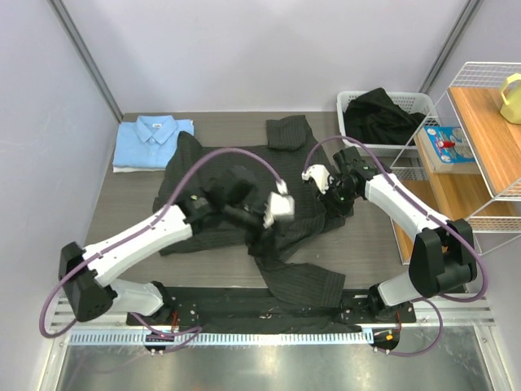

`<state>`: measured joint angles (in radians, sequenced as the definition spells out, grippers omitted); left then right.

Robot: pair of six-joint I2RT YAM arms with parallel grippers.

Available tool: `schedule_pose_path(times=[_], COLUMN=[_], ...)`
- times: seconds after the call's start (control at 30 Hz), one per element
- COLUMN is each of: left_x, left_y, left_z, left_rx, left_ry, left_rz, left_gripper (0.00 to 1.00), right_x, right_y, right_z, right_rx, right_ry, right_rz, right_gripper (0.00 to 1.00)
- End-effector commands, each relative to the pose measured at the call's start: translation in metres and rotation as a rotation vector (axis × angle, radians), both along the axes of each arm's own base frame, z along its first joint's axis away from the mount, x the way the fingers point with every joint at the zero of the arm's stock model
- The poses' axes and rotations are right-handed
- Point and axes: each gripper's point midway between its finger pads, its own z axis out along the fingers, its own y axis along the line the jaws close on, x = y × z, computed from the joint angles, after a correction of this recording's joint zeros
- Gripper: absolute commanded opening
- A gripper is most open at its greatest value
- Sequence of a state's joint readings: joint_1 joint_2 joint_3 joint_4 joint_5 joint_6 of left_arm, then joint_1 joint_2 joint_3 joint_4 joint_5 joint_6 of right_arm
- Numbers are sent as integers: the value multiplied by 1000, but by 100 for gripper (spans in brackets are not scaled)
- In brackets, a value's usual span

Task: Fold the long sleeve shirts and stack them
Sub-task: Flatten the shirt out

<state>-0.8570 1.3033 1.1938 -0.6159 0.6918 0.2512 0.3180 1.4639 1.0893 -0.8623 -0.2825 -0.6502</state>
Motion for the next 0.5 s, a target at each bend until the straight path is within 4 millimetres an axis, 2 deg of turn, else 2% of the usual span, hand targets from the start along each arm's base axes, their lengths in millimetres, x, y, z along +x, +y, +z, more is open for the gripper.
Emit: schedule_pose_path(times=[0.0, 0.03, 0.07, 0.1, 0.13, 0.17, 0.2, 0.23, 0.27, 0.33, 0.37, 0.4, 0.47], left_x=[-34, -46, -47, -47, -54, -55, -61, -56, -54, -56, -54, -53, -50], left_y=[-15, -26, -35, -47, -57, -64, -73, -82, -86, -91, -100, -101, -106], left_z=[-57, -65, -80, -87, -92, -113, -118, -119, -137, -146, -139, -153, -156], left_rx=[162, 167, 200, 200, 211, 254, 254, 257, 293, 314, 302, 334, 347], left_ry=[-185, -215, -229, -260, -291, -305, -330, -369, -393, -411, -430, -422, -426], left_rz=[-279, -332, -346, -354, -385, -424, -452, -461, -502, -560, -582, -611, -619], left_gripper=[73, 73, 73, 73, 73, 73, 73, 74, 74, 75, 74, 74, 73], right_x=[-3, -5, -7, -9, -11, -13, -13, -14, -15, -16, -17, -18, -19], right_y=[-2, -1, -2, -2, -1, 0, 0, 1, 3, 4, 4, 4, 5], right_z=[2, 1, -2, -3, -5, -7, -8, -10, -12, -13, -14, -14, -18], right_rx=[-5, -1, -1, 1, 1, 7, 10, 13, 21, 27, 29, 33, 36], right_ry=[-9, -2, 6, 14, 25, 34, 41, 53, 64, 73, 78, 81, 95], right_rz=[-22, -21, -22, -22, -24, -24, -25, -32, -32, -35, -36, -36, -35], right_gripper=[7, 7, 7, 7, 7, 8, 8, 9, 9, 9, 9, 9, 10])
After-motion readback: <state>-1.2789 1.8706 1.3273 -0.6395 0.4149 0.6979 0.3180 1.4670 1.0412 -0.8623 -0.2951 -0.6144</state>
